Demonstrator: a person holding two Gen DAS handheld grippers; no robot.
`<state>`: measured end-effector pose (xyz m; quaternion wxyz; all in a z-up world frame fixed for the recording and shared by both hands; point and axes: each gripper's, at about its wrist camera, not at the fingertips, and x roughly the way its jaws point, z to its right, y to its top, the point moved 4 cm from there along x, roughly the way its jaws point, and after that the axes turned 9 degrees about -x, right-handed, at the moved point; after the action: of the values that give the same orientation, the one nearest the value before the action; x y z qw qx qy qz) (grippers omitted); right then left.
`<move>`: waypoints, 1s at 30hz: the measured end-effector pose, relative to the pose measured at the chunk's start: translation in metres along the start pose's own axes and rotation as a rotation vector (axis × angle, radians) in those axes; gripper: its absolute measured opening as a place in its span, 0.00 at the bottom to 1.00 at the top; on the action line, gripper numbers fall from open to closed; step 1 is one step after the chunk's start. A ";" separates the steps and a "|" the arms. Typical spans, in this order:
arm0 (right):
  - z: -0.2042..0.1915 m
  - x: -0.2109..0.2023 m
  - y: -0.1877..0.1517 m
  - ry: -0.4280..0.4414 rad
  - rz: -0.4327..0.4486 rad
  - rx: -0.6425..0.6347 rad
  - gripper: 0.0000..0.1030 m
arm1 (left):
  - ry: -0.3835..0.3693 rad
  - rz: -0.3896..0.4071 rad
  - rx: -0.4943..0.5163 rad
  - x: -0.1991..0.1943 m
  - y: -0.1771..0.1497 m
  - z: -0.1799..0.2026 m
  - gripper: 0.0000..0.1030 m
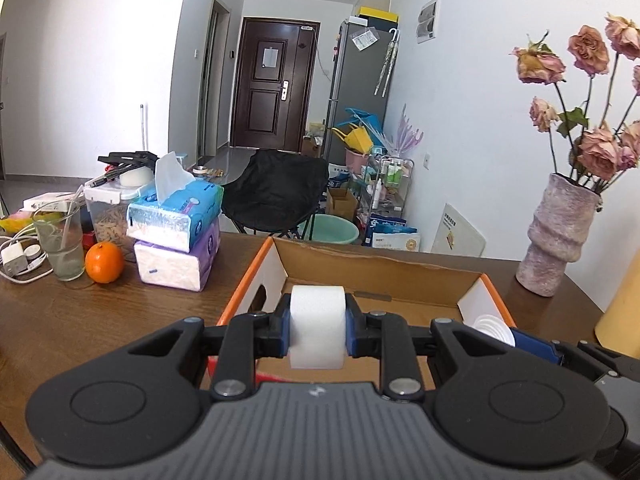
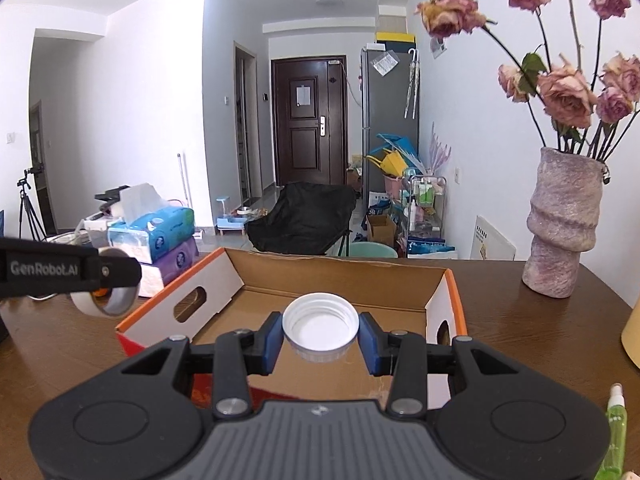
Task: Organize rigid objects
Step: 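Carry the tape roll and white cap over the red cardboard box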
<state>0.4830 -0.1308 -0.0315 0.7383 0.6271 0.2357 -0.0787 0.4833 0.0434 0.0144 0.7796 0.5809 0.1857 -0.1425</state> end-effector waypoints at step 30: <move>0.019 0.110 0.008 -0.046 -0.122 -0.029 0.38 | 0.053 -0.091 0.028 0.116 0.020 0.003 0.24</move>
<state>0.5875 -0.1278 -0.0718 0.7463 0.5988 0.2576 -0.1345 0.5952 0.0456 -0.0205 0.7589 0.5864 0.2303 -0.1650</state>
